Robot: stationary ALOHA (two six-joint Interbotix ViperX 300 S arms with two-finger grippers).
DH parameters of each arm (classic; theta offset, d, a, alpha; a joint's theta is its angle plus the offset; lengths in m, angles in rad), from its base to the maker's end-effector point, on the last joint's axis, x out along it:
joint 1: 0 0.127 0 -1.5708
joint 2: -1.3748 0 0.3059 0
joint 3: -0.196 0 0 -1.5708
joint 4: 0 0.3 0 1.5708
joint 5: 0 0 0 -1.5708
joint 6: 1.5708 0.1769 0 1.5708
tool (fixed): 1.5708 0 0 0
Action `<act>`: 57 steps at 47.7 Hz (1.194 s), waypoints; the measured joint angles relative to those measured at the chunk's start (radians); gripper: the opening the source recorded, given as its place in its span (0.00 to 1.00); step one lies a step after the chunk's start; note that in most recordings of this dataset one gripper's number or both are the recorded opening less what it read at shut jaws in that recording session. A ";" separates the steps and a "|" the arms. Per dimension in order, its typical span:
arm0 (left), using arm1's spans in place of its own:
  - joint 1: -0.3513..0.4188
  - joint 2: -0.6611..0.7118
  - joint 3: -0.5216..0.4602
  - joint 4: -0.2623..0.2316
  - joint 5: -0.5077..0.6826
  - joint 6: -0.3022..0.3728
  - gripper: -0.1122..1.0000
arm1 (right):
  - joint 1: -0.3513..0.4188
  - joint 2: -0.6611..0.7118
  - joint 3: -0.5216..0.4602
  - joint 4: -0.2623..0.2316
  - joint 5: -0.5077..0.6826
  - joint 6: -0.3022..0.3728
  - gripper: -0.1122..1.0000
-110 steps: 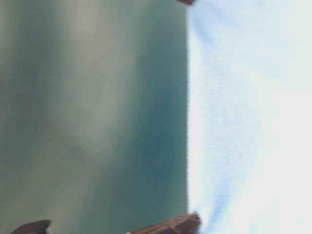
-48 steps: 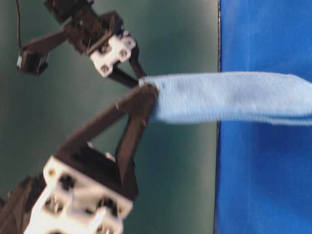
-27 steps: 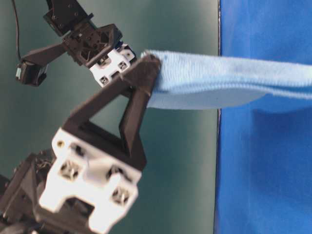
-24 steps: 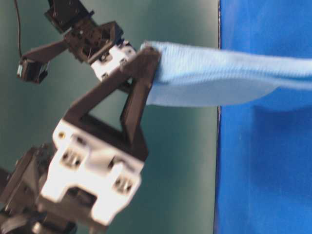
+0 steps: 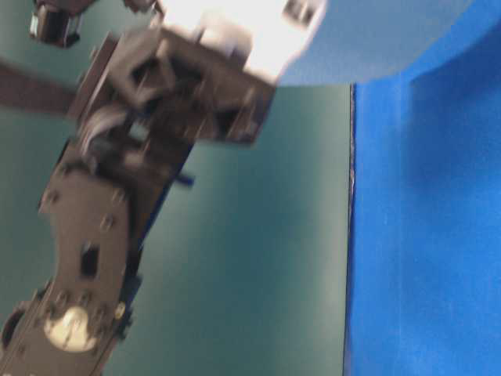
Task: Fold the light blue towel.
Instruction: 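Lift the towel and swing the left gripper's end toward the right side, then lay the towel down vertically, folding it in half again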
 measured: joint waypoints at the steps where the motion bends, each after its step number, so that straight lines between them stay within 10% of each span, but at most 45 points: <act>1: 0.000 0.009 -0.011 0.002 0.000 0.000 0.12 | 0.000 -0.006 0.005 0.000 0.003 0.000 0.11; 15: 0.006 0.037 -0.031 0.002 0.000 0.003 0.12 | -0.008 0.008 0.029 0.000 -0.005 -0.002 0.11; 57: 0.000 -0.147 0.436 -0.009 -0.040 -0.236 0.12 | 0.023 0.422 -0.222 -0.002 -0.164 0.006 0.11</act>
